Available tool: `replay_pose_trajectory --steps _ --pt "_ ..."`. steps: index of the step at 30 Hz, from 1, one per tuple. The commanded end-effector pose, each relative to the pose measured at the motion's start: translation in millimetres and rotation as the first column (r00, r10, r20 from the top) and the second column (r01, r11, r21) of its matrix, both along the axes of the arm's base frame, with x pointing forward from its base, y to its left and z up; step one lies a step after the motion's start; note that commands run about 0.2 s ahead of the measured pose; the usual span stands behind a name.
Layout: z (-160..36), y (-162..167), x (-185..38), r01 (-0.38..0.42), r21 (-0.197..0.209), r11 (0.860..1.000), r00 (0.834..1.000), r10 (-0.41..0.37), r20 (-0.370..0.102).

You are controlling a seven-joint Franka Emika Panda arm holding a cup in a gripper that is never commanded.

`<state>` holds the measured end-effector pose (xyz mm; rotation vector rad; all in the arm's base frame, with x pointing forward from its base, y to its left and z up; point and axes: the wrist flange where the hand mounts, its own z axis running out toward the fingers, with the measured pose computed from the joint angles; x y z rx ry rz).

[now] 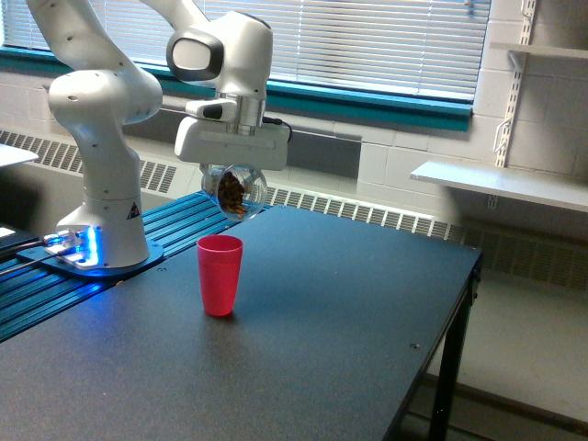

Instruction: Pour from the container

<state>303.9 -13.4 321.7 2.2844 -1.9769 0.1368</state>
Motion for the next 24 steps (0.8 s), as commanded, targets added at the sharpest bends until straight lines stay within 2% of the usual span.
replay_pose_trajectory --steps 1,15,24 --pt "-14.3 2.2 -10.9 0.048 0.008 0.999 0.999 -0.048 -0.012" --pt "-13.3 -2.0 -17.3 0.107 0.024 0.994 0.994 -0.106 -0.036" --pt "-16.1 0.0 -21.6 0.118 0.044 0.992 0.99 -0.114 -0.077"
